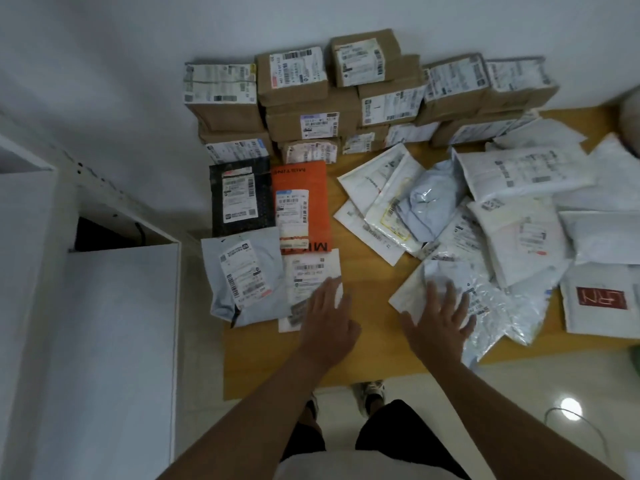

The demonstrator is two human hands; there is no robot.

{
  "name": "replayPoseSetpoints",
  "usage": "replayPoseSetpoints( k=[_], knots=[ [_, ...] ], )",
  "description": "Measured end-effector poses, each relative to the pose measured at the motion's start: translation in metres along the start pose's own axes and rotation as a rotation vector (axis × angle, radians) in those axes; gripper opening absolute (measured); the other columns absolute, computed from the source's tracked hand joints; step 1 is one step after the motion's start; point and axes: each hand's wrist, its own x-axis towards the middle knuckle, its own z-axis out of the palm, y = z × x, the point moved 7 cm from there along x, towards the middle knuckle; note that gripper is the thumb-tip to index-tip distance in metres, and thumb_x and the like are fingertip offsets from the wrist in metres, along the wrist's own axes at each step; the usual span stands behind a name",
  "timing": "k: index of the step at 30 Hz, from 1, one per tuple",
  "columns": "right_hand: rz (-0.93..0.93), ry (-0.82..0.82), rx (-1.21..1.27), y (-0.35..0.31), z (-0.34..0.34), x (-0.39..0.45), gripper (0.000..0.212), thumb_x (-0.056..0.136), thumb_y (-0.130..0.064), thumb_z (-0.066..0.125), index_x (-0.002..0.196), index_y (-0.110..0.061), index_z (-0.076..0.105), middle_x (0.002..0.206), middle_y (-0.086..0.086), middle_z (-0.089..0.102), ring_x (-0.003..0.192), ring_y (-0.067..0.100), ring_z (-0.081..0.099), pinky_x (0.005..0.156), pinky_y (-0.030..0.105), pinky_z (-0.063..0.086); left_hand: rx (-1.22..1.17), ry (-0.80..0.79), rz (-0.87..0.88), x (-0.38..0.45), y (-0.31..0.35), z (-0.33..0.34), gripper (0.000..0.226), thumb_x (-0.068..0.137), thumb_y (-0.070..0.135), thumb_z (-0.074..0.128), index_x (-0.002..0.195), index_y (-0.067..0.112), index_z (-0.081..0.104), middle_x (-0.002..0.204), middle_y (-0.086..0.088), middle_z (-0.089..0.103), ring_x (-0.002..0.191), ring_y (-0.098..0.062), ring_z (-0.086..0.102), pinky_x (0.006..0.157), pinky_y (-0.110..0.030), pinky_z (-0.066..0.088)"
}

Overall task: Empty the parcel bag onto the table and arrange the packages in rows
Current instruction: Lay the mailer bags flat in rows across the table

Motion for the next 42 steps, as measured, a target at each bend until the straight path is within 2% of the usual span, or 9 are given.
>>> replayPoseSetpoints(
  k=[2, 6, 9, 14, 20, 28, 34, 38, 42],
  knots=[
    [0.078, -0.074, 0.004, 0.041, 0.001, 0.005, 0.092, 0.083, -0.073, 0.049, 0.155, -0.032, 0.011, 0.164, 0.009, 0.008, 0.148, 0.042, 0.010, 0.111, 0.065, 0.020, -0.012, -0.171, 0.089, 0.002, 0.043, 0.040, 0.061, 0.067, 0.025, 0.059, 0.127, 0.015, 0.052, 0.136, -0.014, 0.047, 0.127, -0.034, 0.044, 0.099, -0.050, 0.047],
    [-0.070, -0.197, 0.005, 0.066, 0.014, 0.015, 0.107, 0.068, -0.093, 0.000, 0.155, -0.032, 0.000, 0.162, 0.011, 0.015, 0.145, 0.039, 0.023, 0.113, 0.061, 0.028, -0.021, -0.450, -0.077, 0.014, 0.086, 0.102, 0.069, 0.086, 0.044, 0.040, 0.151, 0.023, 0.028, 0.160, -0.010, 0.014, 0.148, -0.031, 0.012, 0.119, -0.047, 0.016],
    [-0.127, -0.194, 0.091, 0.063, 0.005, 0.016, 0.093, 0.078, -0.071, 0.027, 0.156, -0.028, 0.002, 0.154, 0.011, 0.034, 0.139, 0.036, 0.035, 0.110, 0.054, 0.034, -0.137, -0.388, -0.382, 0.033, 0.090, 0.117, 0.065, 0.094, 0.042, 0.046, 0.152, 0.026, 0.021, 0.161, -0.006, 0.010, 0.147, -0.027, 0.010, 0.120, -0.041, 0.011],
    [-0.231, -0.214, 0.218, 0.063, -0.015, 0.009, 0.087, 0.084, -0.032, 0.058, 0.156, -0.029, 0.010, 0.147, 0.011, 0.038, 0.124, 0.039, 0.043, 0.093, 0.050, 0.047, -0.192, -0.291, -0.658, 0.050, 0.084, 0.108, 0.062, 0.092, 0.025, 0.055, 0.147, 0.030, 0.027, 0.147, -0.004, 0.040, 0.135, -0.029, 0.035, 0.113, -0.045, 0.027],
    [-0.214, 0.045, 0.284, 0.098, -0.050, 0.039, 0.074, 0.085, -0.035, 0.069, 0.148, -0.026, 0.031, 0.135, 0.023, 0.049, 0.113, 0.045, 0.054, 0.088, 0.052, 0.049, 0.144, -0.360, -0.670, 0.036, 0.069, 0.071, 0.064, 0.088, 0.014, 0.048, 0.145, 0.039, 0.031, 0.134, -0.008, 0.044, 0.125, -0.031, 0.040, 0.105, -0.045, 0.031],
    [-0.281, 0.017, 0.059, 0.077, -0.034, 0.043, 0.089, 0.077, -0.064, 0.060, 0.150, -0.019, 0.037, 0.149, 0.021, 0.039, 0.133, 0.047, 0.039, 0.096, 0.059, 0.042, 0.278, -0.012, -0.552, 0.026, 0.061, 0.028, 0.066, 0.084, 0.020, 0.063, 0.146, 0.021, 0.039, 0.147, -0.016, 0.035, 0.137, -0.038, 0.030, 0.109, -0.052, 0.029],
    [-0.311, -0.112, 0.006, 0.084, -0.008, 0.030, 0.078, 0.078, -0.044, 0.067, 0.144, -0.011, 0.041, 0.127, 0.020, 0.054, 0.113, 0.044, 0.055, 0.092, 0.055, 0.047, 0.275, -0.384, -0.239, -0.022, 0.087, 0.111, 0.087, 0.080, 0.081, 0.035, 0.149, 0.028, 0.031, 0.151, -0.018, 0.037, 0.135, -0.042, 0.038, 0.104, -0.055, 0.038],
    [-0.196, -0.210, 0.339, 0.078, -0.024, 0.041, 0.068, 0.090, -0.032, 0.055, 0.149, -0.011, 0.029, 0.134, 0.020, 0.052, 0.121, 0.041, 0.051, 0.099, 0.054, 0.044, 0.297, -0.481, -0.258, -0.036, 0.087, 0.135, 0.113, 0.065, 0.092, 0.037, 0.148, 0.015, 0.039, 0.153, -0.024, 0.032, 0.139, -0.045, 0.024, 0.108, -0.058, 0.027],
    [0.026, -0.319, 0.840, 0.077, -0.045, 0.048, 0.052, 0.089, -0.014, 0.047, 0.140, -0.014, 0.038, 0.116, 0.014, 0.063, 0.083, 0.021, 0.062, 0.071, 0.035, 0.051, 0.284, -0.489, -0.261, -0.036, 0.090, 0.140, 0.112, 0.057, 0.066, 0.074, 0.149, 0.015, 0.034, 0.153, -0.027, 0.029, 0.139, -0.050, 0.027, 0.109, -0.061, 0.025]
  ],
)
